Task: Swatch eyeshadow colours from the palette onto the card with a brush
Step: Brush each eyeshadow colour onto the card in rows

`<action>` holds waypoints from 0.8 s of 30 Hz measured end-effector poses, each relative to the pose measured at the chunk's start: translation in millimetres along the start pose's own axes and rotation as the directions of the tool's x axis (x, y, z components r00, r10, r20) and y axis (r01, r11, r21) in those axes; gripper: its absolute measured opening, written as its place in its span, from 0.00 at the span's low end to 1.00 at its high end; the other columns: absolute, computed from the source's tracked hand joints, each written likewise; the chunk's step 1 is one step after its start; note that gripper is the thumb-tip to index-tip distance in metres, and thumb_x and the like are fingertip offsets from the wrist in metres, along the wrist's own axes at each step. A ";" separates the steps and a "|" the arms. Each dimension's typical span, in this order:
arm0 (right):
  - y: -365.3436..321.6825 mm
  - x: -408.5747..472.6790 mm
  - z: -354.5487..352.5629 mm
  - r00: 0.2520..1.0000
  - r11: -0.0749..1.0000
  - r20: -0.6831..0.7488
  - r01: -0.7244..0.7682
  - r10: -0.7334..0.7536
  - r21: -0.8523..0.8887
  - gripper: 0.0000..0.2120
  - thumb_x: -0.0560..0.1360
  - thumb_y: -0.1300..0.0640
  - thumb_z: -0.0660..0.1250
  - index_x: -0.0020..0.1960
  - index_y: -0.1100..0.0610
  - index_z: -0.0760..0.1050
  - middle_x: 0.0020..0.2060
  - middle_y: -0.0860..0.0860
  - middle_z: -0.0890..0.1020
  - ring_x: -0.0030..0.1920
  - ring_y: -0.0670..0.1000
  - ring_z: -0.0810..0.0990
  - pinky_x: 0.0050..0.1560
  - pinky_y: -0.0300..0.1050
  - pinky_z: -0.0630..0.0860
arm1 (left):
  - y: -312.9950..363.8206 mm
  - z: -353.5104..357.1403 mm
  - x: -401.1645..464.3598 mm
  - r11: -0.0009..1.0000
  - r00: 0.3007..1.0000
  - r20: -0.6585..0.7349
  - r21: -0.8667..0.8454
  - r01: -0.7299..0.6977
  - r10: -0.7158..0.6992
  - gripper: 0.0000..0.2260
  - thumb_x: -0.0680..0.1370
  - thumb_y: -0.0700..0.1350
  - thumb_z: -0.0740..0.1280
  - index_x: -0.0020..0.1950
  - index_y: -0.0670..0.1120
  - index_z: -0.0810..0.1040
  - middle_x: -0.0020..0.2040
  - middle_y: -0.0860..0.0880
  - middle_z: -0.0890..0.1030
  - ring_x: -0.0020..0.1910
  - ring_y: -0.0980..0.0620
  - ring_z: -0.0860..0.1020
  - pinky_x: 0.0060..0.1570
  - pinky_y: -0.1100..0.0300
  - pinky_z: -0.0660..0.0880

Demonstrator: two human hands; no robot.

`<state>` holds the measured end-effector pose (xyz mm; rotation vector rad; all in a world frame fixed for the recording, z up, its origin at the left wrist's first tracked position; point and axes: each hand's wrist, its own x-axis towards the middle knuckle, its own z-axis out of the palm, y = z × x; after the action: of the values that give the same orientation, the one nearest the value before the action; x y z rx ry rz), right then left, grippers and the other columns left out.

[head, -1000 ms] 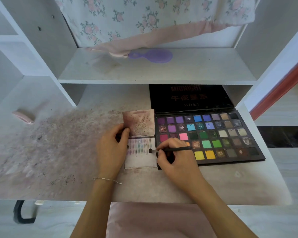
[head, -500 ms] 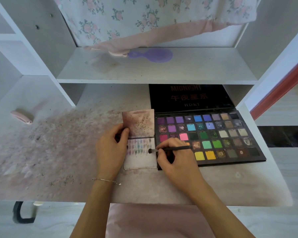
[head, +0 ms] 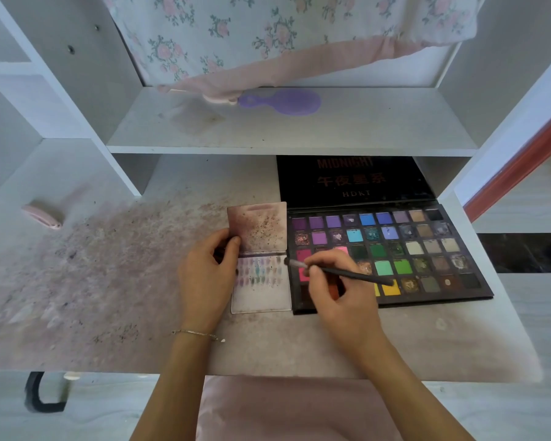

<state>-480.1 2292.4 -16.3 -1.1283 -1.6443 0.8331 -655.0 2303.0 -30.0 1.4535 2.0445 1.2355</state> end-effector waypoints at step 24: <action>8.7 8.8 -11.0 0.995 0.999 -0.096 -0.030 0.034 0.039 0.12 0.73 0.62 0.59 0.46 0.45 0.72 0.39 0.46 0.78 0.38 0.48 0.78 0.35 0.41 0.78 | -0.9 -6.5 2.6 0.998 0.999 0.052 -0.059 0.021 -0.018 0.08 0.76 0.42 0.65 0.53 0.47 0.80 0.42 0.58 0.79 0.42 0.61 0.77 0.41 0.70 0.70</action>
<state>-468.3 2303.9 -17.6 -1.1538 -1.5286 0.8140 -661.1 2302.3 -26.6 1.4197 1.9672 1.2283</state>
